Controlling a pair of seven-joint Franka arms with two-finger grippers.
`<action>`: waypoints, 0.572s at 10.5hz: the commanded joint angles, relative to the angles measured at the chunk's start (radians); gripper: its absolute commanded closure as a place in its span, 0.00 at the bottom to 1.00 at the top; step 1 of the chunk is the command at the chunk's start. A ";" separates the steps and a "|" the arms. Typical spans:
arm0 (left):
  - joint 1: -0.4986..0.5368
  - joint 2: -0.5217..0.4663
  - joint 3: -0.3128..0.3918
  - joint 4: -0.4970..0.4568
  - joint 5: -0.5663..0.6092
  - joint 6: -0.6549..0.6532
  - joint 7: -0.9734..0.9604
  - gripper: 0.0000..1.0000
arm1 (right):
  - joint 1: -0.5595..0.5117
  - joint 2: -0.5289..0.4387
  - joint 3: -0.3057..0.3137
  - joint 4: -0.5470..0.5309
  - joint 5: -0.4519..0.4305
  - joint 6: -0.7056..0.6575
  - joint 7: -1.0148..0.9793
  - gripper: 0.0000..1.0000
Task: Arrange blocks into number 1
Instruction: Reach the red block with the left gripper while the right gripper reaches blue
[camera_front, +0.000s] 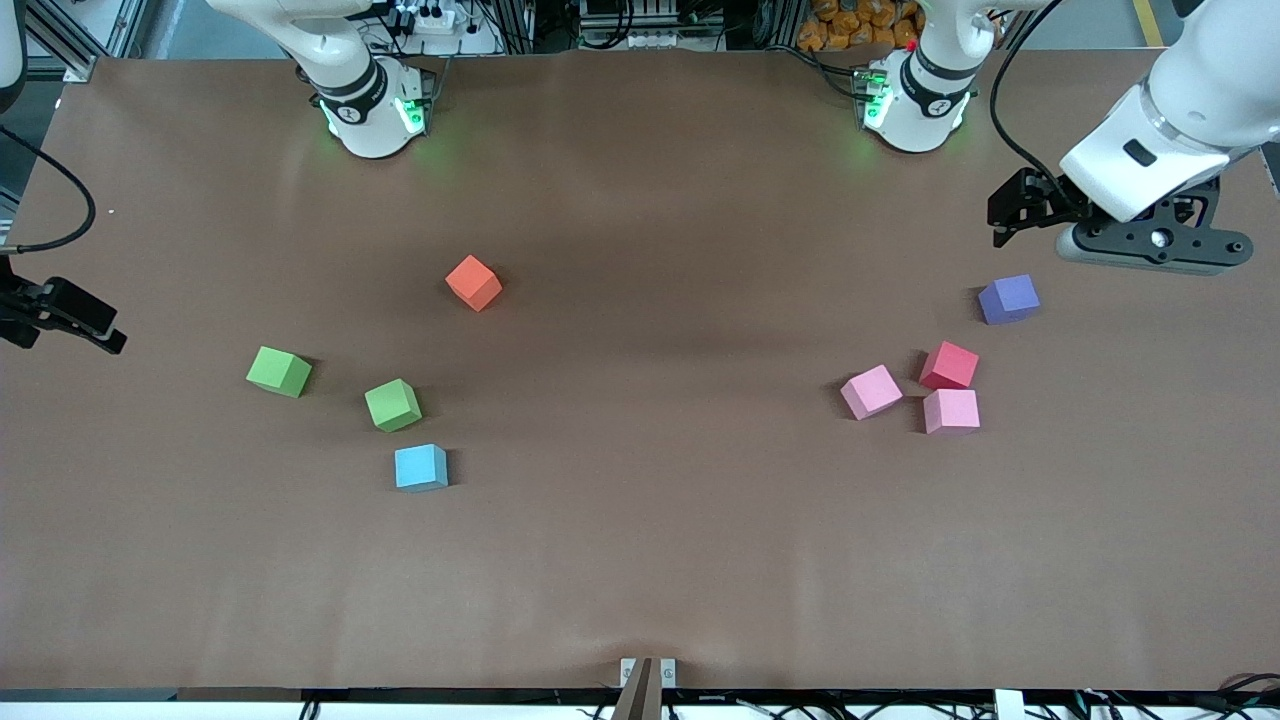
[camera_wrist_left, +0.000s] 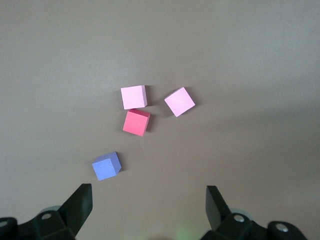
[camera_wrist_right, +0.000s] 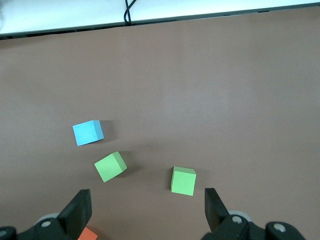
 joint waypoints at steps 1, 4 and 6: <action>-0.001 0.041 -0.012 0.018 0.000 -0.015 -0.019 0.00 | 0.007 -0.002 -0.006 0.007 -0.003 -0.009 0.018 0.00; 0.001 0.127 -0.014 0.017 -0.015 -0.009 -0.080 0.00 | 0.005 0.000 -0.006 0.005 -0.003 -0.009 0.017 0.00; 0.004 0.185 -0.014 0.005 0.000 0.001 -0.080 0.00 | 0.007 0.013 -0.006 0.005 -0.003 -0.008 0.017 0.00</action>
